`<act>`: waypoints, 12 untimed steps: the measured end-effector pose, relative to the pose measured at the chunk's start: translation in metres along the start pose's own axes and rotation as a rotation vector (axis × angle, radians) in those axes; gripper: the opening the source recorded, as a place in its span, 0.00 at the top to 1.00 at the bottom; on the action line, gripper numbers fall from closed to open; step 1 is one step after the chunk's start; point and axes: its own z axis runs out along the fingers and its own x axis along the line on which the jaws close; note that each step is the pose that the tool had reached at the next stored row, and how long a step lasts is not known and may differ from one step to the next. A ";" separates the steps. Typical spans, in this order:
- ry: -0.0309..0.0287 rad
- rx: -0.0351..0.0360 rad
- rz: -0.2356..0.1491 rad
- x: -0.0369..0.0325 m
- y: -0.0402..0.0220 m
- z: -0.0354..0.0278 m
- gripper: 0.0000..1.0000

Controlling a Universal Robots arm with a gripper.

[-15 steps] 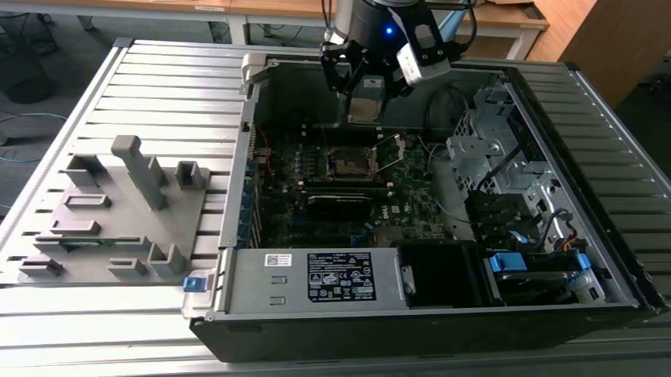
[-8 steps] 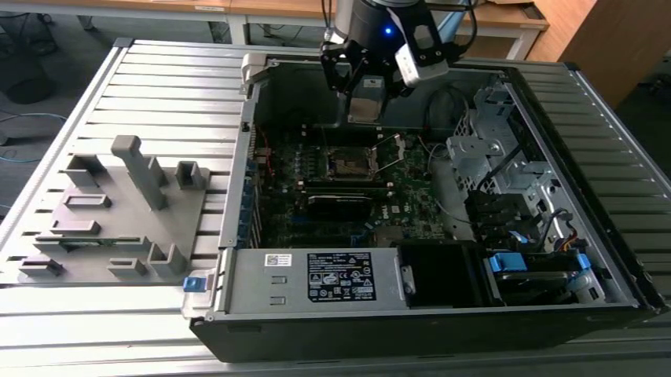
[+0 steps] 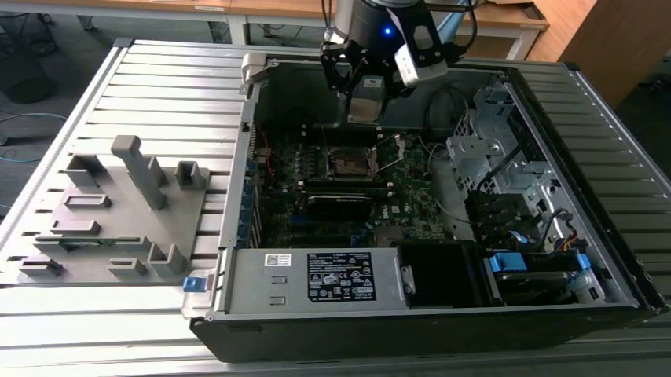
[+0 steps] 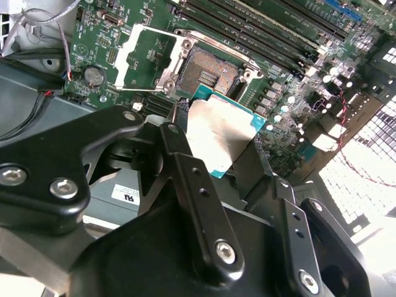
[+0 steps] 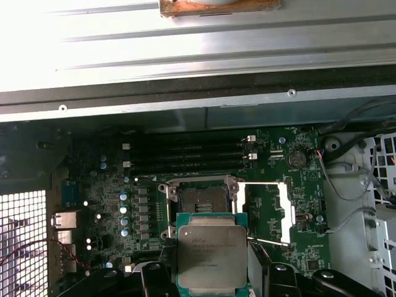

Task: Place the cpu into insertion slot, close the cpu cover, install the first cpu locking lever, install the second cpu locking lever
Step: 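Place the cpu into insertion slot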

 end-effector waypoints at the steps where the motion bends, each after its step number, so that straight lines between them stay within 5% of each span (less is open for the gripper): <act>1: 0.0001 0.0002 0.000 0.0000 0.0000 0.0000 0.46; 9: 0.0000 -0.0001 0.001 0.0000 0.0000 0.0003 0.46; 12: -0.0026 -0.0005 0.031 0.0000 -0.0001 0.0011 0.46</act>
